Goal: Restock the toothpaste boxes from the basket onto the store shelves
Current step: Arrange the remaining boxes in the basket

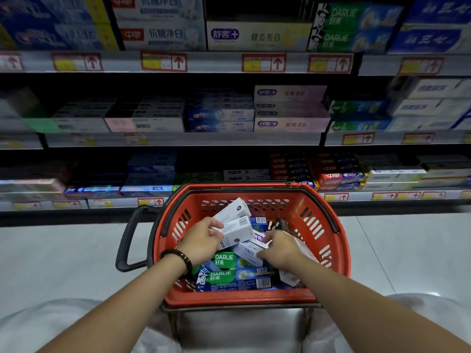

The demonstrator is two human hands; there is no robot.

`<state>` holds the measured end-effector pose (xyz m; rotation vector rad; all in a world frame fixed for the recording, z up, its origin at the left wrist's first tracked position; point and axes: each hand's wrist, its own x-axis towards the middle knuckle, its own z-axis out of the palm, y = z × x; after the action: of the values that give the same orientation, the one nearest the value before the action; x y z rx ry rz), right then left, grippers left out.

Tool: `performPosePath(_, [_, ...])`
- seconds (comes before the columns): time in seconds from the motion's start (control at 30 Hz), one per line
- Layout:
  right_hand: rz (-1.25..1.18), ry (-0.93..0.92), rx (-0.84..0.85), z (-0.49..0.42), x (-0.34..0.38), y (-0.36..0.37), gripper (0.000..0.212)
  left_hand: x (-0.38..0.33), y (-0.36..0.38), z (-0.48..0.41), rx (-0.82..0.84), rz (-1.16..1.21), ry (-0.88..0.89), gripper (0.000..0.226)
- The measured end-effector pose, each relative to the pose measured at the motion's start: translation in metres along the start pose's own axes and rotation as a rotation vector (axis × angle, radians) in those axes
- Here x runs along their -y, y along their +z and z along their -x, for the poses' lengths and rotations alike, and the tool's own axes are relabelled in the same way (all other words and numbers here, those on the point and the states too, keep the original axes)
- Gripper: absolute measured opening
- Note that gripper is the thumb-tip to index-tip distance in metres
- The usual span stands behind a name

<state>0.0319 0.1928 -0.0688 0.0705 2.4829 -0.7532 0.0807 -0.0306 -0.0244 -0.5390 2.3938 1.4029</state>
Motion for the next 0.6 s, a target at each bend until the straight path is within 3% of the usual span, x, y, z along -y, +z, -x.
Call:
performPosePath(0.27, [0.132,0.022,0.105,-0.008,0.004,0.011,0.039,0.004,-0.004,-0.001,0.018,-0.003,0.031,0.021])
performPosePath(0.6, [0.184,0.013,0.061,-0.009,0.005,0.009,0.027,-0.001,-0.014,-0.002,-0.029,0.032,0.069,0.020])
